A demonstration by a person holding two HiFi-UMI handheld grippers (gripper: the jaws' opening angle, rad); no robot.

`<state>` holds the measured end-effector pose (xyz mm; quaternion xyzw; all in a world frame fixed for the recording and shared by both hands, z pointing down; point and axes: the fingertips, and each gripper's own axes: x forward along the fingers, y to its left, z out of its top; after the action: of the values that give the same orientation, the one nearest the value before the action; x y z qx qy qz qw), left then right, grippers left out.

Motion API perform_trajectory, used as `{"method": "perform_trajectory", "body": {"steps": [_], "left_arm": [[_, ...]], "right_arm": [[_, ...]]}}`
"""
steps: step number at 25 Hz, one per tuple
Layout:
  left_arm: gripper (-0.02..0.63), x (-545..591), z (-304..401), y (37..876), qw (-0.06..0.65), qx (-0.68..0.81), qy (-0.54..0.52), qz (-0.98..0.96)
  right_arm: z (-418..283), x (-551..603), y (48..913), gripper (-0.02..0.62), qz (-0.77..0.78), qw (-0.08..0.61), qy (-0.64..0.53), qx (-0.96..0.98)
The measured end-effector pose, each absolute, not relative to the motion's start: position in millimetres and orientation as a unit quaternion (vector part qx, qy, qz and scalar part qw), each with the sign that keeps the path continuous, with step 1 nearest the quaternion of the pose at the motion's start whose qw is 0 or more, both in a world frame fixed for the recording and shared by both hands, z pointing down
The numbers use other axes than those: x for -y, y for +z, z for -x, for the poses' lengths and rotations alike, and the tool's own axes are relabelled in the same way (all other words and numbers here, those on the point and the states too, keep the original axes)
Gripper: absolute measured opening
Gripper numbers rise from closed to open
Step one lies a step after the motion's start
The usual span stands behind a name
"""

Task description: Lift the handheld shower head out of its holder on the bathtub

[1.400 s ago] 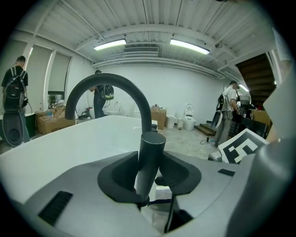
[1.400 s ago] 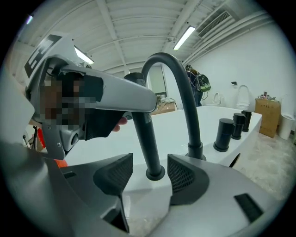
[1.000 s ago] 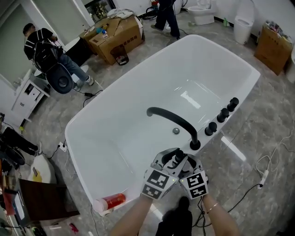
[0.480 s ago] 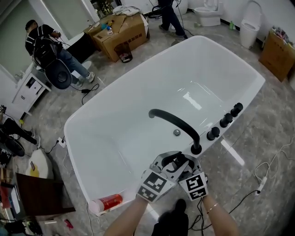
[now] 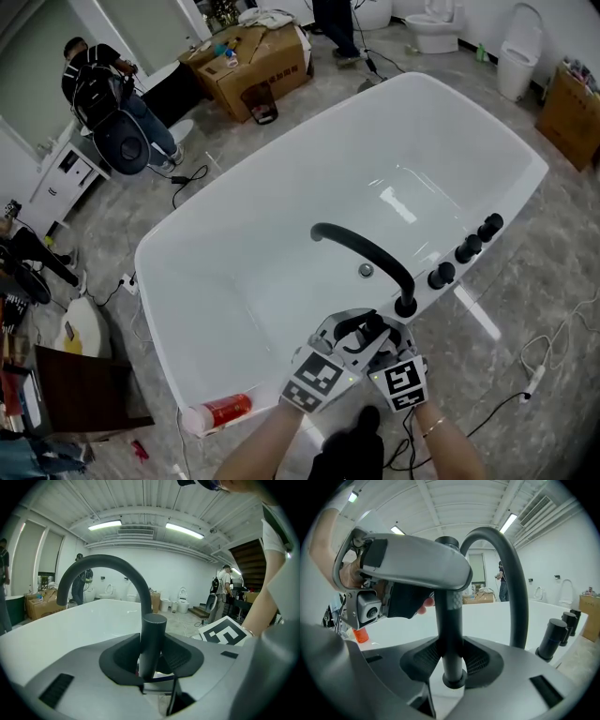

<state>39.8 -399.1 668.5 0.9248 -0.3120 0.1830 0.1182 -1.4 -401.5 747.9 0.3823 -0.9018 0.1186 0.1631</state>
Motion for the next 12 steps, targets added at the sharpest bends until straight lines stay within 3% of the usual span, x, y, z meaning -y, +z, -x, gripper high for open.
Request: {"method": "perform_trajectory", "body": {"steps": [12], "left_arm": [[0.158, 393, -39, 625, 0.105, 0.316, 0.169, -0.928]], "right_arm": [[1, 396, 705, 0.14, -0.395, 0.151, 0.112, 0.899]]}}
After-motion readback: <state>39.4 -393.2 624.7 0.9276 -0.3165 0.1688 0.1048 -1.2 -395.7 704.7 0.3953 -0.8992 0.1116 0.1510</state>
